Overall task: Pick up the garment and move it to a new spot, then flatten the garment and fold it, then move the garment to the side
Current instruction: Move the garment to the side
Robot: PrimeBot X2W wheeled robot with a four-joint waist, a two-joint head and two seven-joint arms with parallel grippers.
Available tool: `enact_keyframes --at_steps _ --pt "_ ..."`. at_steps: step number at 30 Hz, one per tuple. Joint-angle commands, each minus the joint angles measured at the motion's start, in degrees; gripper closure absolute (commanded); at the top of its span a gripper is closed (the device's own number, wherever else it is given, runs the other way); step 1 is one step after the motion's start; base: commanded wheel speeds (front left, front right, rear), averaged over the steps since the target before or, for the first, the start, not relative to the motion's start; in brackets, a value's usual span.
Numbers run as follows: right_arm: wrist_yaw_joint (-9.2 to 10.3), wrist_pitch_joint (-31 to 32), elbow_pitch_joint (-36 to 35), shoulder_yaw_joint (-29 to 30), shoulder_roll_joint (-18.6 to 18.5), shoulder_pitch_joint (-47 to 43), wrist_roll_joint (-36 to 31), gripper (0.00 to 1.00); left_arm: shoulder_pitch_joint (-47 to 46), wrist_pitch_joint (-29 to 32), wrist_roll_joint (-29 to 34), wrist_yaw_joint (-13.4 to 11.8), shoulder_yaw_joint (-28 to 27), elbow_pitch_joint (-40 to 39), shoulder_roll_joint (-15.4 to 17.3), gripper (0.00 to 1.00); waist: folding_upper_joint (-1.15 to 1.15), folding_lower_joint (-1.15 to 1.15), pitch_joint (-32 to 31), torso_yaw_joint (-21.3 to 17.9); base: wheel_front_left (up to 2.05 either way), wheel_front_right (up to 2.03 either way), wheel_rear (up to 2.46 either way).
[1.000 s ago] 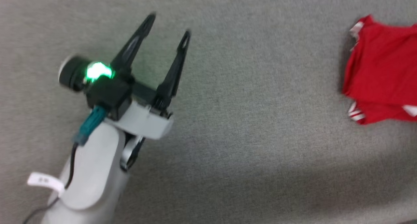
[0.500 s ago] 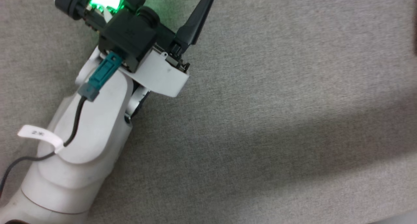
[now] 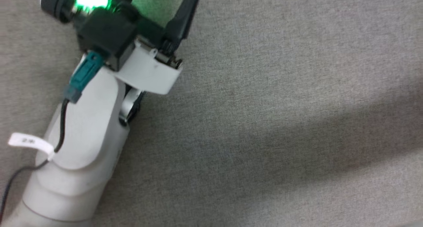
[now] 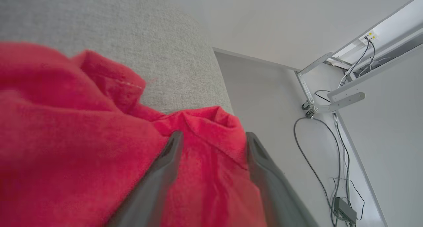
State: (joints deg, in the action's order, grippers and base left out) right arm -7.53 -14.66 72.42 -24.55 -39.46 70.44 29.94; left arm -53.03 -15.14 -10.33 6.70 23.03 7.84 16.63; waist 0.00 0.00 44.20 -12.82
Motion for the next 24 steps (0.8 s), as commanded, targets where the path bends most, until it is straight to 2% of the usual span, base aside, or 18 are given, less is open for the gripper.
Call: enact_keyframes --at_steps 1,6,11,17,24 --pt "0.10 -0.3 0.2 -0.1 0.1 -1.0 -0.4 0.00 3.7 0.1 -0.4 -0.2 -0.6 1.2 0.3 0.00 0.00 0.00 -3.0 0.7 0.00 0.00 0.00" --pt "0.10 -0.5 -3.0 -1.3 -0.2 -3.1 -2.2 0.00 8.9 0.1 -0.7 0.0 -3.1 0.6 -1.6 0.00 0.00 0.00 -9.3 2.3 0.00 0.00 0.00" --pt "0.10 -0.5 -9.2 -1.3 0.9 -8.0 -0.6 0.00 16.2 0.1 -1.4 0.3 -6.8 0.2 -4.0 0.00 0.00 0.00 -16.2 4.3 0.00 0.00 0.00" --pt "0.11 -0.5 -21.4 -0.8 3.5 -17.6 3.9 0.00 26.5 0.1 -2.2 0.6 -11.9 2.1 -5.5 0.00 0.00 0.00 -24.2 7.0 0.00 0.00 0.00" --pt "0.10 -0.6 -31.6 2.8 6.8 -30.8 1.9 0.00 37.8 0.0 -3.2 0.8 -17.0 3.3 -7.8 0.00 0.00 0.00 -32.7 10.9 0.00 0.00 0.00"
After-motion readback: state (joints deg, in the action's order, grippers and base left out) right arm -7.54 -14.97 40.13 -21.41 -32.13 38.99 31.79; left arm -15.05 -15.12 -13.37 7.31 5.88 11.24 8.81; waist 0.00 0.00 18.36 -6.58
